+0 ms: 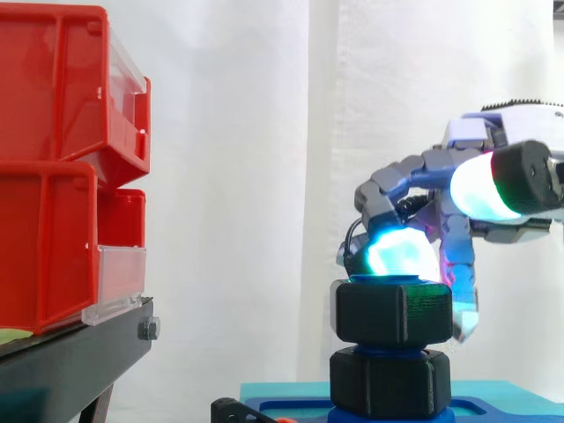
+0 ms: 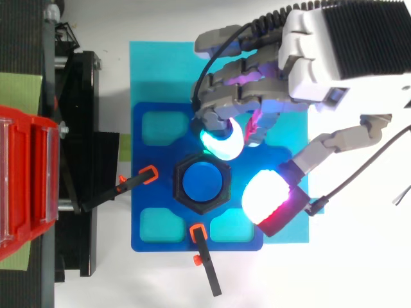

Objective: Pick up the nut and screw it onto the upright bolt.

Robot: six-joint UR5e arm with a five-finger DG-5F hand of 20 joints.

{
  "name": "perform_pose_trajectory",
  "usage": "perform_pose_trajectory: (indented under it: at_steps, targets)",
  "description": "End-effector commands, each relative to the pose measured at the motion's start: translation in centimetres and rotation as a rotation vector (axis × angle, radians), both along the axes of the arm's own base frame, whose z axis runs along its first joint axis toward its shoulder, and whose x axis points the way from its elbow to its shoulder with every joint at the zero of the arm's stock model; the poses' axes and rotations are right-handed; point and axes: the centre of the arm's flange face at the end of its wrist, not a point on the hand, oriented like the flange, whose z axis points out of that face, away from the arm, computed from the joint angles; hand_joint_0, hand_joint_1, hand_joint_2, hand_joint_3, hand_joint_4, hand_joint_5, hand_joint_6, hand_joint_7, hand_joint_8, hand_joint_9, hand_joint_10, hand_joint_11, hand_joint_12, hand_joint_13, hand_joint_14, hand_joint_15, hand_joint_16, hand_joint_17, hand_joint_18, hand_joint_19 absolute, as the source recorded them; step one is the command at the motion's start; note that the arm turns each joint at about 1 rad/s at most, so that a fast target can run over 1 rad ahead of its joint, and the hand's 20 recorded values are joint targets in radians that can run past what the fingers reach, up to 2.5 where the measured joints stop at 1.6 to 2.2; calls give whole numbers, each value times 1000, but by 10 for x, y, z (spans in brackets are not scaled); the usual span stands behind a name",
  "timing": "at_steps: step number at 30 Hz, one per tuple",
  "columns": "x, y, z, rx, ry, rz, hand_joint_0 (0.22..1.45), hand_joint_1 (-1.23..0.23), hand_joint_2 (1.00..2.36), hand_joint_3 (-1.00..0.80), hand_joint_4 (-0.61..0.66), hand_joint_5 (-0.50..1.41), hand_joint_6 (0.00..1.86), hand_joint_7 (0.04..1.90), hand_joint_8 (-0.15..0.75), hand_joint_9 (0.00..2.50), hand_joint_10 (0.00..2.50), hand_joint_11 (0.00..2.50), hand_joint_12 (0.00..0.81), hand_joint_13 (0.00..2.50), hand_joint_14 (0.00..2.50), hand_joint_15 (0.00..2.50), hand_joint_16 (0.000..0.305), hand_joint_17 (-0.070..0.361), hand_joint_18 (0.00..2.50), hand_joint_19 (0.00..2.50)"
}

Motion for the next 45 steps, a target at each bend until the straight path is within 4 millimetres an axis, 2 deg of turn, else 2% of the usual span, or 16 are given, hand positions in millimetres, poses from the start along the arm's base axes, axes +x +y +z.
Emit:
perform_pose_trajectory:
  at_steps: [1,7,9,15,18,19,20,21,22,25,34,38,41,45]
  targets:
    - [1,-1,17,0,-19,-2,463,-451,1000,-500,34,107,503,1336,135,1566,0,0,141,811,0,0,7,15,451,0]
    - [12,-7,58,3,-64,-12,457,-438,1000,-500,49,92,503,1342,166,1565,0,0,160,817,0,0,9,20,443,0]
    - [13,-7,63,1,-42,-13,456,-434,1000,-500,99,68,503,1296,197,1522,0,6,193,796,0,0,12,28,389,0]
    - [18,0,67,2,-76,-16,452,-425,1000,-500,168,16,505,1132,212,1470,3,75,238,773,0,0,20,45,358,0]
    - [23,4,67,0,-109,-17,443,-415,1000,-500,201,-39,504,941,198,1204,0,0,275,576,0,0,26,59,197,0]
    - [27,8,58,-4,-108,-16,439,-410,1000,-500,194,-47,504,900,211,1129,0,0,282,530,0,0,27,61,144,0]
    - [29,11,58,-9,-115,-15,433,-402,1000,-500,182,-82,503,800,224,918,0,0,293,359,0,0,30,68,0,0]
    - [30,13,57,-10,-115,-16,427,-400,1000,-500,173,-101,503,748,229,789,0,0,307,286,0,0,33,75,0,0]
    - [34,15,42,-9,-98,-20,423,-390,1000,-500,169,-114,502,712,235,684,0,0,318,216,0,0,36,81,0,0]
    - [39,22,30,-6,-90,-23,418,-386,1000,-500,138,-145,501,639,219,502,0,0,324,90,0,0,39,88,0,0]
    - [43,38,12,-2,-68,-2,413,-366,1000,-500,133,-160,501,614,219,406,0,0,333,25,0,0,41,93,0,0]
    - [41,40,6,-1,-54,1,413,-365,1000,-500,144,-157,501,633,225,414,0,0,334,24,0,0,42,94,0,0]
    - [34,44,-10,-4,-22,6,413,-366,1000,-500,149,-155,501,640,227,422,0,0,335,28,0,0,42,95,0,0]
    - [33,47,-14,-4,-17,9,415,-386,1000,-500,151,-152,501,646,231,449,0,0,334,58,0,0,42,95,0,0]
